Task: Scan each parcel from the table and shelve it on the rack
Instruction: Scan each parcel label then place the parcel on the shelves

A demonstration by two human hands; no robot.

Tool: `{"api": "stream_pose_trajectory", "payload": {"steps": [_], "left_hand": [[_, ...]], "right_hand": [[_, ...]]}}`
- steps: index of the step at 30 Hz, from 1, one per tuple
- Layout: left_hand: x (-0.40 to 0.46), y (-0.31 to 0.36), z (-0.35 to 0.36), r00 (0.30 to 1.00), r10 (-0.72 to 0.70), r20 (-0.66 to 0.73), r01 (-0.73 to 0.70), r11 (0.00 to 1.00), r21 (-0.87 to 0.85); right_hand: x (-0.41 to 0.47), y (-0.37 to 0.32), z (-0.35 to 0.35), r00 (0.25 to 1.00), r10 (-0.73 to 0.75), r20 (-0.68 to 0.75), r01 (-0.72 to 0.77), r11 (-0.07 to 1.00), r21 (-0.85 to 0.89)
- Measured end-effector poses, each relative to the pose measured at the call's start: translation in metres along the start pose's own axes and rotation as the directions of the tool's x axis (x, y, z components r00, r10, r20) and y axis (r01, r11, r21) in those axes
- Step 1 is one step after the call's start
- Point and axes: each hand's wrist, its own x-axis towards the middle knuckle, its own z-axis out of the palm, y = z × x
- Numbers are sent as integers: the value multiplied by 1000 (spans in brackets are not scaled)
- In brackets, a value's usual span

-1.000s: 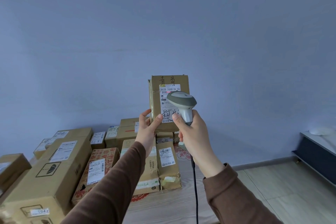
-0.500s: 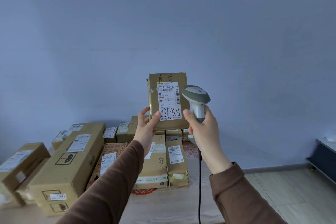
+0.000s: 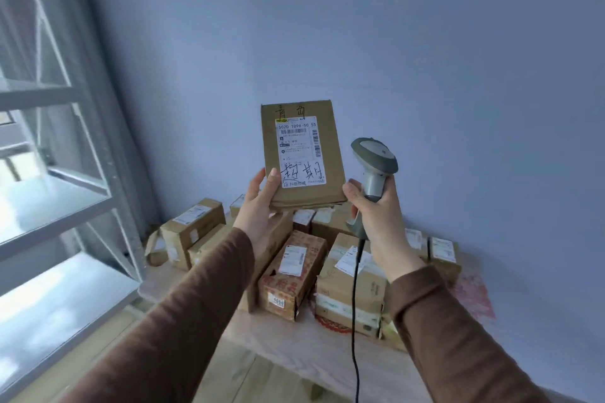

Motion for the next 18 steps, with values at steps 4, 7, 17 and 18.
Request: {"api": "stream_pose_trajectory", "payload": {"steps": [4, 7, 17, 18], "left_hand": [[-43, 37, -55, 989, 51, -142, -45, 998, 44], [-88, 69, -99, 971, 97, -221, -81, 993, 81], [-270, 173, -301, 820, 187, -540, -116, 980, 162], [-292, 184, -326, 798, 204, -567, -124, 976, 177]], "right_hand": [[-22, -2, 65, 989, 28, 147, -35, 998, 45], [-49, -8, 121, 966, 34, 255, -55, 996, 77], [-206, -53, 352, 847, 10, 531, -109, 982, 154], [-226, -59, 377, 836, 13, 548, -121, 979, 161]]}}
